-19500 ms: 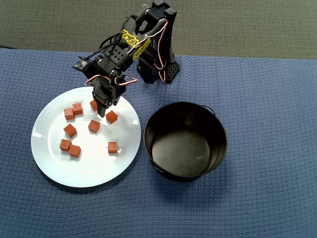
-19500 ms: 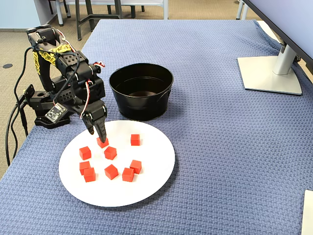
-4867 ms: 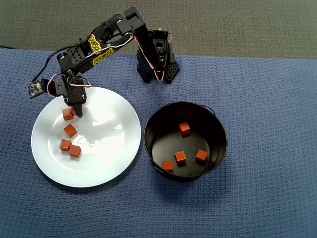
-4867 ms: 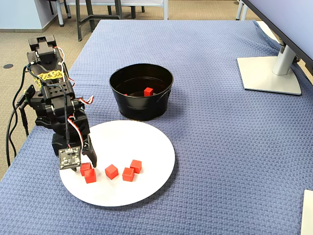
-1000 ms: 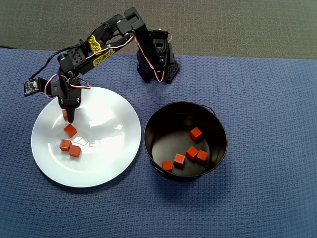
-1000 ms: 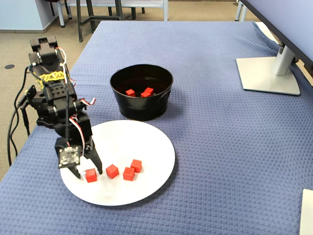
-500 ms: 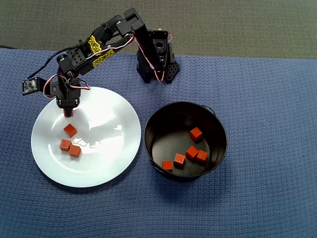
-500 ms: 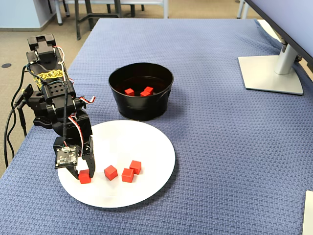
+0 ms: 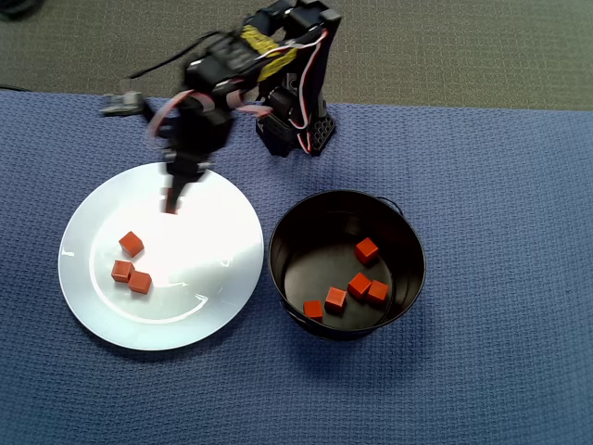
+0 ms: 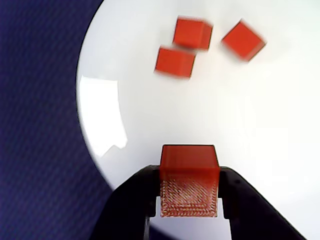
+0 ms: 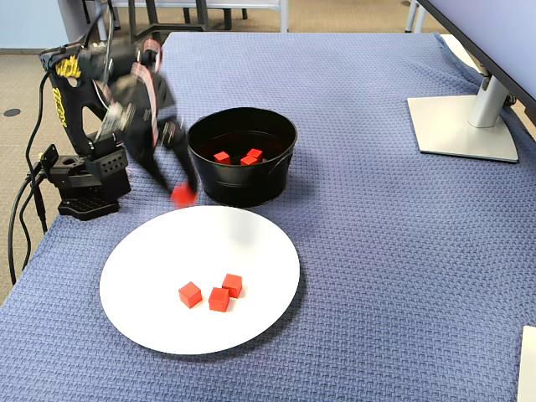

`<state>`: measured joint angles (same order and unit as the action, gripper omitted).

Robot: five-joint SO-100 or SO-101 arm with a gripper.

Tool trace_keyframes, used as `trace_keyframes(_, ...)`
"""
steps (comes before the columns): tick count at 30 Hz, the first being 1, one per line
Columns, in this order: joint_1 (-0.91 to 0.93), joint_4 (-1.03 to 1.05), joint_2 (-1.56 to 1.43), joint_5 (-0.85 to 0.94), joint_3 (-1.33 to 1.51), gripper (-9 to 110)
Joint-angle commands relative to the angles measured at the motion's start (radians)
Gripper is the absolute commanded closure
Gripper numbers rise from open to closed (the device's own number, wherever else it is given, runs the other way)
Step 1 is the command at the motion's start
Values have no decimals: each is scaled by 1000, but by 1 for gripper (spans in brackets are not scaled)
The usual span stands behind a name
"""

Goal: Pick up the red cubes from the white plate and place them in the black recipient

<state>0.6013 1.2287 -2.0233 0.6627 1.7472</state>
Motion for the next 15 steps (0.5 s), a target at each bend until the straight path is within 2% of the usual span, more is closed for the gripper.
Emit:
trace_keyframes(1, -256, 104, -158, -192, -61, 102)
trace_keyframes(6, -568, 86, -183, -379, -6, 101)
trace_keyframes(7, -634, 81, -179, -370, 20, 89)
trace_keyframes(8, -704, 87, -178, -305, 49, 65)
trace_keyframes(9, -747, 112, -178, -232, 66, 49)
trace_keyframes(11, -689, 150, -189, -181, 25, 51)
trace_keyframes(13, -523, 121, -196, -158, -18, 56)
trace_keyframes(15, -385, 78, -186, -32, -5, 54)
